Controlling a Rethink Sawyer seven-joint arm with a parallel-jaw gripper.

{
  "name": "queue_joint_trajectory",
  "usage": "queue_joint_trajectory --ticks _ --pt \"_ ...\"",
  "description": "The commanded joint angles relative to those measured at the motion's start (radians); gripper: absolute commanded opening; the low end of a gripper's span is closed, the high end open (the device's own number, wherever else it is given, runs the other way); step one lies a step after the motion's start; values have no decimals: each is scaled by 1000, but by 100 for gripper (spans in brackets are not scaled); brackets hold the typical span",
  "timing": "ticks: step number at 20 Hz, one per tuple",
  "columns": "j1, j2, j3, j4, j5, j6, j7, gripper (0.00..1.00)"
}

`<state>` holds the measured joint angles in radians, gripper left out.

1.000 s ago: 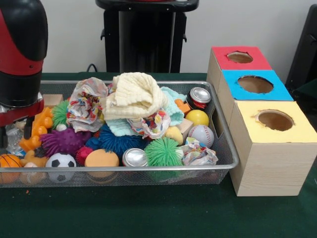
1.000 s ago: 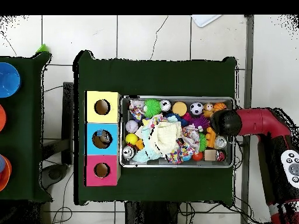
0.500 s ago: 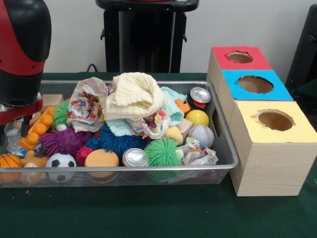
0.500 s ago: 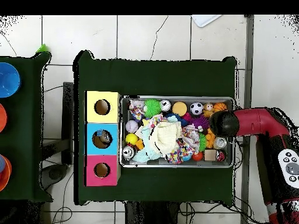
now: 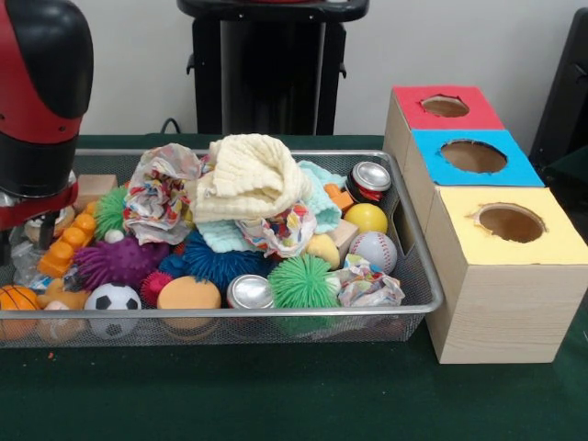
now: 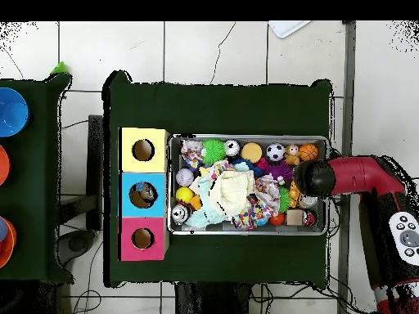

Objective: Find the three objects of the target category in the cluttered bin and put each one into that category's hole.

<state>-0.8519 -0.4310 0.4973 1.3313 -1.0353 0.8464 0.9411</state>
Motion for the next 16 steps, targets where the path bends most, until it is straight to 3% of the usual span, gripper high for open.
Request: queue_joint_trajectory --ticks 1,8,16 --pt "10 55 -34 39 -81 -18 -251 100" --pt "2 106 -22 36 -54 -14 -269 100" --pt "9 150 -25 19 -80 -69 -234 100"
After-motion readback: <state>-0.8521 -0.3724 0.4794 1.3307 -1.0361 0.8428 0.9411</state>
